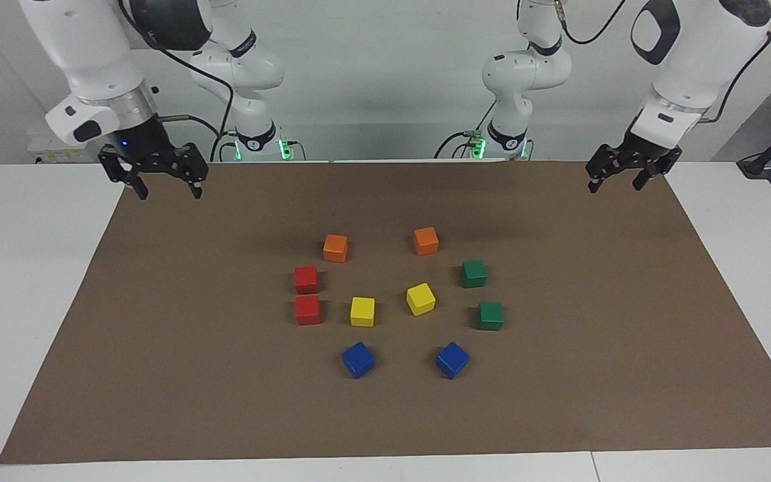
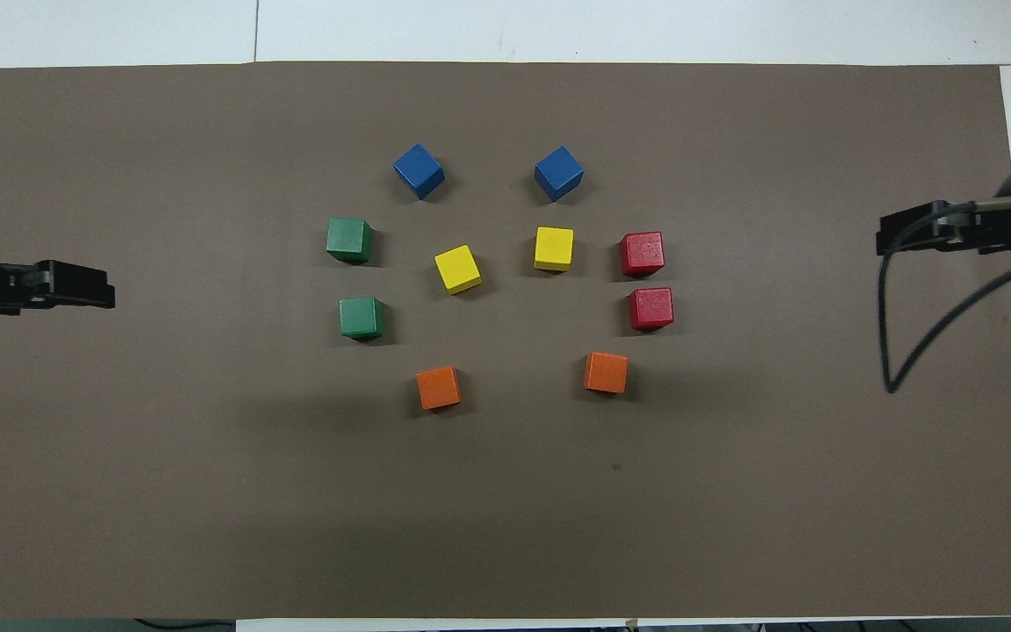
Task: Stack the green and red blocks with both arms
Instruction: 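Grasp the green cube with the left gripper while the right gripper grasps red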
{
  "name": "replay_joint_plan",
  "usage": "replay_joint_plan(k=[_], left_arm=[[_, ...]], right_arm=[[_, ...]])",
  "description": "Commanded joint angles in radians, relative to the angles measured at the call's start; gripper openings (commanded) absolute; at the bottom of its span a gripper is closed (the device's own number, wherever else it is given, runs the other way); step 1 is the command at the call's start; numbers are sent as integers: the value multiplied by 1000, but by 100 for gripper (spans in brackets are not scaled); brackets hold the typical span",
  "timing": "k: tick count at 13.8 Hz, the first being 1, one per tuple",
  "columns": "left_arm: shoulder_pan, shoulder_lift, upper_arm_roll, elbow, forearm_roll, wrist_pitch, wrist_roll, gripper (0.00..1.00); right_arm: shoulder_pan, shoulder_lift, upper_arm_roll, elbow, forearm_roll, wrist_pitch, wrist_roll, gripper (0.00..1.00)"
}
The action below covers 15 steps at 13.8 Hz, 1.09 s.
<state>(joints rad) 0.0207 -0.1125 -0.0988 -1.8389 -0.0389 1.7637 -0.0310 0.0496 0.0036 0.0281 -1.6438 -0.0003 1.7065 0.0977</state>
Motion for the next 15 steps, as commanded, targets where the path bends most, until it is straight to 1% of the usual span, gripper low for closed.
replay_joint_plan(k=[1,3,5,7,8,9,10,12,13,15], left_arm=[[-63,-1,10,-91,-15,129,-1,100],[-114,71,10,-88,-16,184,-16,100],[-188,144,11,-89,-16,259,-91,100],[-231,194,10,-98,-16,313,-134,100],[-238,197,10,-115,-16,342,-157,100],[-252,220,10,-121,-16,371,-177,100],[-286,258,13,-121,-16,404,-188,100],[-295,295,11,-125,-16,442,-199,100],[-297,307,11,-126,-15,450,-199,100],[-338,350,14,-132,-15,479,-211,100]], right_arm=[[61,65,6,-67,2,105,91,100],[108,142,6,-71,2,190,187,100],[166,206,6,-71,2,286,301,100],[182,260,6,-71,2,372,338,100],[182,281,6,-74,2,402,338,100],[184,294,6,-83,0,422,339,100],[184,299,6,-100,0,445,339,100],[202,297,6,-138,-4,467,336,100],[219,292,6,-174,-13,493,333,100],[239,283,4,-235,-17,547,327,100]])
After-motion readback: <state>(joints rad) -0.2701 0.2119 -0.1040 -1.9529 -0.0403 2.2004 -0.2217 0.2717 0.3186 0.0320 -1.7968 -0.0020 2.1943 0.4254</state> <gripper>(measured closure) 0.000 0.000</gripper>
